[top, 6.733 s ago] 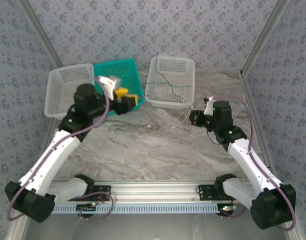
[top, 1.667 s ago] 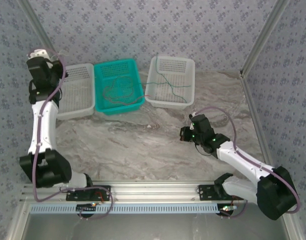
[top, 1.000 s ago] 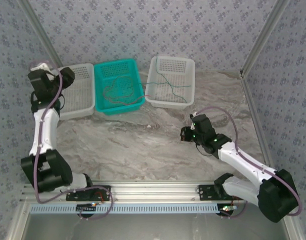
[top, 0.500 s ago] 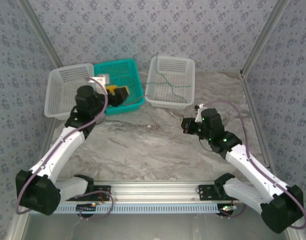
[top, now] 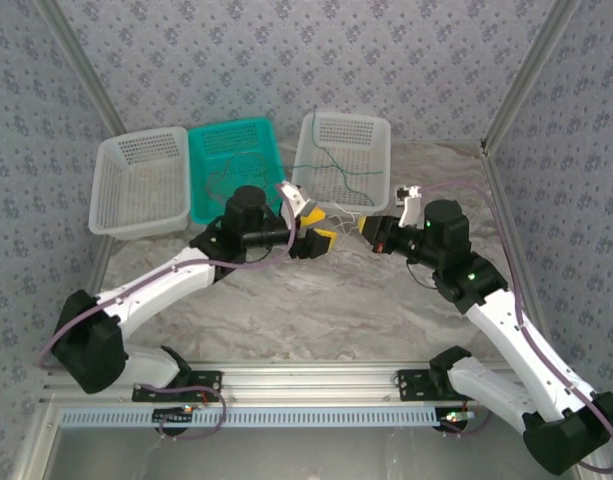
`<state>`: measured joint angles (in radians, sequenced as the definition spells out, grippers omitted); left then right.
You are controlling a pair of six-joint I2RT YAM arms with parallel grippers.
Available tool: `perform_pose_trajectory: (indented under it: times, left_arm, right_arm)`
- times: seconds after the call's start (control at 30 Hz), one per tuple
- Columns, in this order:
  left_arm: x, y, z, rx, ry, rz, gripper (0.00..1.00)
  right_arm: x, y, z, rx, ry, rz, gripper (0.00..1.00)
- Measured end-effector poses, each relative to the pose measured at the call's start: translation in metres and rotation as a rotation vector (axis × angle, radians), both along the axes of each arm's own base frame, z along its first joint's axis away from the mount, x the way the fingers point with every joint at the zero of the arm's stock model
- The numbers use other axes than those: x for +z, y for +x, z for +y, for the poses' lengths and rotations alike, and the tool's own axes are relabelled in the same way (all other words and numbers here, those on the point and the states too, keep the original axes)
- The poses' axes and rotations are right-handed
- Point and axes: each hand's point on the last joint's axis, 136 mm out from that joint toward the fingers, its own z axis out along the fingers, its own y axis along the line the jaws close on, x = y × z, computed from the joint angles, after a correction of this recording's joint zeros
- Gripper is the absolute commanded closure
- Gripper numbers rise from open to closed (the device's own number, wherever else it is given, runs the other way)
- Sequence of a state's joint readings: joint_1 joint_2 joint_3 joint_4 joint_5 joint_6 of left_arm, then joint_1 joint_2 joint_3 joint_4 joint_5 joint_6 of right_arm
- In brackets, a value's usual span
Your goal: Untangle the cables
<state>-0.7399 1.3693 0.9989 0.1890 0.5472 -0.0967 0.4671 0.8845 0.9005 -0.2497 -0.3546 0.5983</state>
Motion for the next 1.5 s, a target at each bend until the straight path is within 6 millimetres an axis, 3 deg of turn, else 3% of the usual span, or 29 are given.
perform_pose_trajectory:
  times: [0.2,0.37,0.67,0.9,1.03,1.27,1.33,1.43,1.5]
  left_arm:
    - [0.009,0.002,-0.017,-0.056,-0.047,-0.022,0.37]
    - [0.009,0.005,-0.022,-0.068,-0.069,-0.021,0.63]
    - [0.009,0.007,-0.024,-0.063,-0.076,-0.023,1.0]
    - [0.009,0.012,-0.018,-0.019,-0.094,-0.029,1.0]
    - [0.015,0.014,0.009,0.068,-0.107,-0.031,1.0]
    - [0.073,0.026,0.082,0.344,-0.155,-0.126,1.0]
    - [0.072,0.024,0.1,0.407,-0.148,-0.117,1.0]
    - [0.073,0.035,0.145,0.569,-0.155,-0.106,1.0]
    - [0.075,0.039,0.166,0.645,-0.169,-0.103,1.0]
  right_arm:
    - [0.008,-0.004,0.007,0.036,0.033,-0.013,1.0]
    - [0.015,-0.005,0.008,0.042,0.05,-0.019,1.0]
    - [0.025,-0.007,0.008,0.048,0.075,-0.033,1.0]
    - [0.026,-0.006,-0.003,-0.005,0.046,-0.058,1.0]
    - [0.009,0.005,-0.03,-0.125,-0.063,-0.052,1.0]
    - [-0.041,0.025,-0.092,-0.349,-0.193,0.023,1.0]
    - [-0.053,0.027,-0.104,-0.386,-0.203,0.052,1.0]
    - [-0.077,0.029,-0.128,-0.471,-0.221,0.118,1.0]
    - [-0.087,0.027,-0.129,-0.471,-0.222,0.146,1.0]
